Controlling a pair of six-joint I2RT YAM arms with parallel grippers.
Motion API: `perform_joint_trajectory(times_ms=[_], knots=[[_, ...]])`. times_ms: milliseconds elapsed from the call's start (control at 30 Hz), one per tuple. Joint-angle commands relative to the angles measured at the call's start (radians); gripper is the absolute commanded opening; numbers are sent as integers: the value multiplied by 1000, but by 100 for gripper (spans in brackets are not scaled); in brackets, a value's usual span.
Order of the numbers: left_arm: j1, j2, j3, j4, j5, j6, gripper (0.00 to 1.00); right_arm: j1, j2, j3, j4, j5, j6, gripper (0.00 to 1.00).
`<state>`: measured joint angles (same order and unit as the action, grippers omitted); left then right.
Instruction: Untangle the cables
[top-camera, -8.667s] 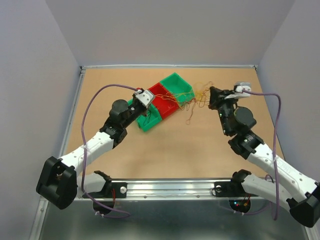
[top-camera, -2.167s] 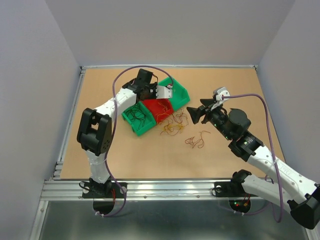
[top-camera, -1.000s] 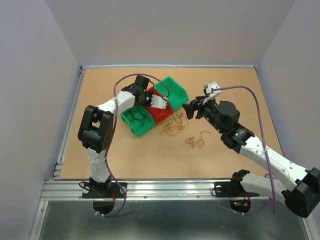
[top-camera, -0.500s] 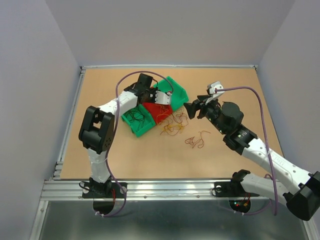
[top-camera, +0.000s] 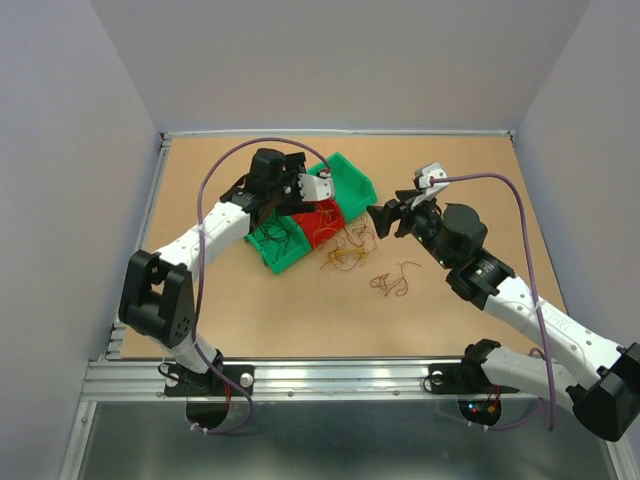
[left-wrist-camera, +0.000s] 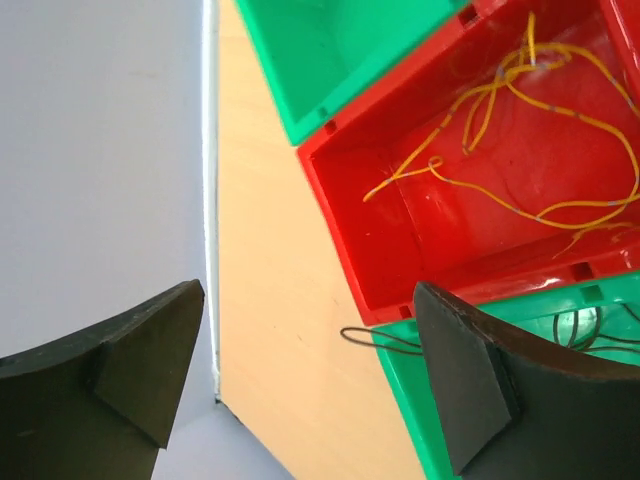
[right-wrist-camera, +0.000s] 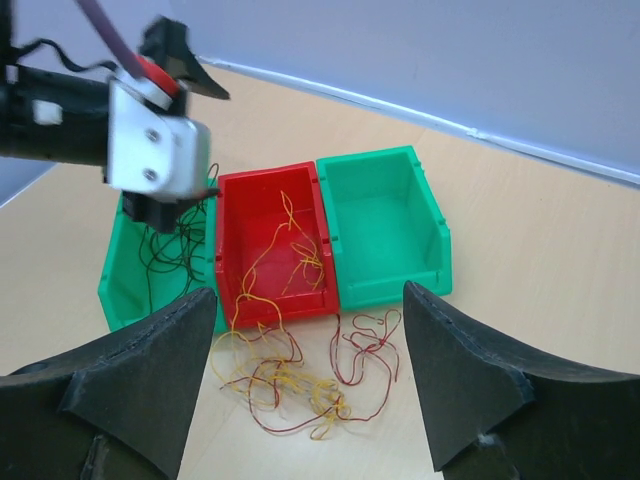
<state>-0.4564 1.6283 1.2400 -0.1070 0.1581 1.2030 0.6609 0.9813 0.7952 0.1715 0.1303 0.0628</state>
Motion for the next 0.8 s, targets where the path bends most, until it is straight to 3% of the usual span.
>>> perform_joint_trajectory(times_ms=[0,133,200,267,300,333,367,400,467,500,600,633,767], knots=[[-1,-189,-101,255,0,-274,99,-4,-20,50,34,-8,-15,80],[10,-318,-210,433,85,-590,99,-4,19,70,-3,-93,-41,87],[10,-354,-290,562,60,-731,99,-4,49,91,-17,-107,-43,86],[10,-348,-304,548,63,-874,99,-4,62,99,-17,-104,-41,86],[12,-326,-272,512,104,-867,98,-3,63,98,-17,-116,-49,86],[12,-317,-246,390,280,-844,97,-4,68,96,-18,-126,-54,86],[21,-320,-244,388,355,-817,92,-3,69,93,-18,-124,-54,86],[15,-382,-276,438,344,-864,88,-4,72,88,-21,-188,-54,86],[-20,-473,-445,666,235,-869,88,-3,111,90,-47,-266,-84,86],[-25,-549,-558,814,147,-863,99,-4,132,90,-59,-337,-90,86],[-24,-622,-699,981,34,-878,99,-3,235,87,-56,-392,-98,77],[-24,-624,-717,1001,9,-891,99,-4,267,94,-56,-391,-101,65],[-21,-584,-673,929,-2,-888,99,-4,434,151,-73,-295,-115,56]])
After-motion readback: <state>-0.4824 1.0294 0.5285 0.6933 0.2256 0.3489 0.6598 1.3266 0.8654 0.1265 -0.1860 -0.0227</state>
